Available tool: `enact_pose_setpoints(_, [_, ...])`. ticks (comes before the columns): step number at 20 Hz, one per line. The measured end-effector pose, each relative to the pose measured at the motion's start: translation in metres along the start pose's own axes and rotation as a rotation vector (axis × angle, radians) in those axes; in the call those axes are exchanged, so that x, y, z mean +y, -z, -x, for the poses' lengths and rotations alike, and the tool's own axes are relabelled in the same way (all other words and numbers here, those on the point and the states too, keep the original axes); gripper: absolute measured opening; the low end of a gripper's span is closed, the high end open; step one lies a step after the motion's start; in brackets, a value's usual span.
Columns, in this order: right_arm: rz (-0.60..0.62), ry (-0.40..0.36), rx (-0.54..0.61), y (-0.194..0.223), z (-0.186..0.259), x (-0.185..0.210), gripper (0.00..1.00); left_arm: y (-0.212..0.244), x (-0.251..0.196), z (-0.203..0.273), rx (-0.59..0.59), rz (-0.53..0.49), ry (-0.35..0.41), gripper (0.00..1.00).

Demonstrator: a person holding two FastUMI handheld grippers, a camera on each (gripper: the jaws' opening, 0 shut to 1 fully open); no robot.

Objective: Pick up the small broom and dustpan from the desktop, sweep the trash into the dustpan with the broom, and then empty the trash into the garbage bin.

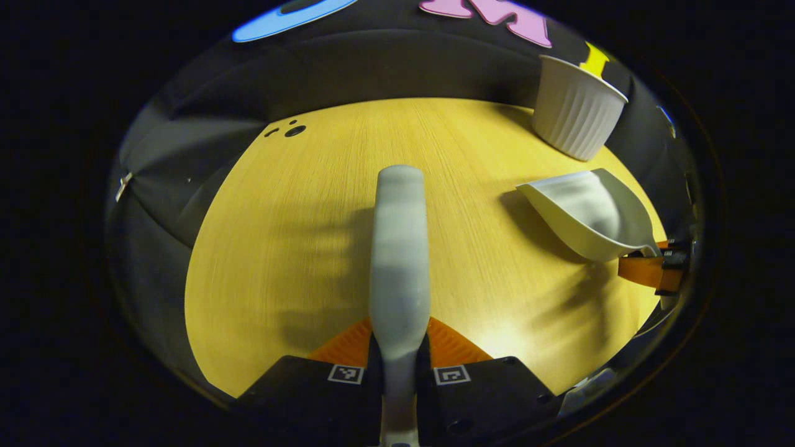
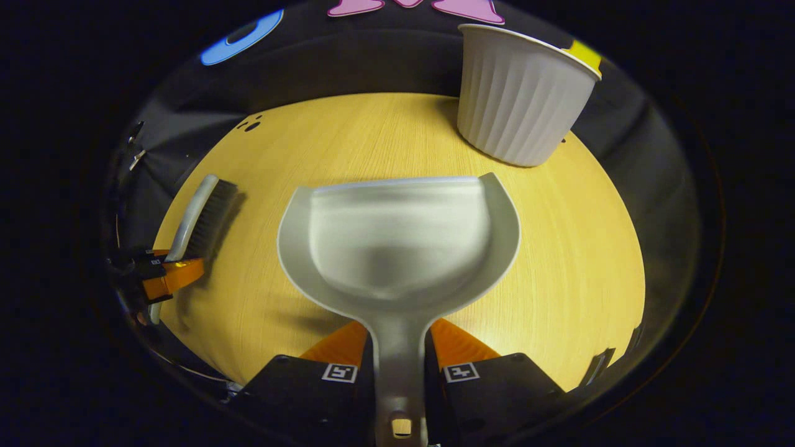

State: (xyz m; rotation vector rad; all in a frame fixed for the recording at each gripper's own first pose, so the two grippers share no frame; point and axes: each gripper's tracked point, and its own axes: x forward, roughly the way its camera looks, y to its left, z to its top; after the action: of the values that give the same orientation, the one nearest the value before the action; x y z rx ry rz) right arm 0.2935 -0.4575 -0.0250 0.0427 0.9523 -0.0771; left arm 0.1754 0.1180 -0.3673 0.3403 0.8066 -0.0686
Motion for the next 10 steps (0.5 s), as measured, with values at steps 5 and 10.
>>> enact_pose_setpoints(5, [-0.02,-0.016,0.028,0.003,-0.002,0.006,0.36,0.007,-0.008,-0.012,0.048,-0.017,-0.001,0.28])
enact_pose_setpoints(10, [-0.014,-0.022,0.036,0.004,-0.001,0.006,0.37,0.007,-0.006,-0.009,0.04,-0.014,-0.017,0.29])
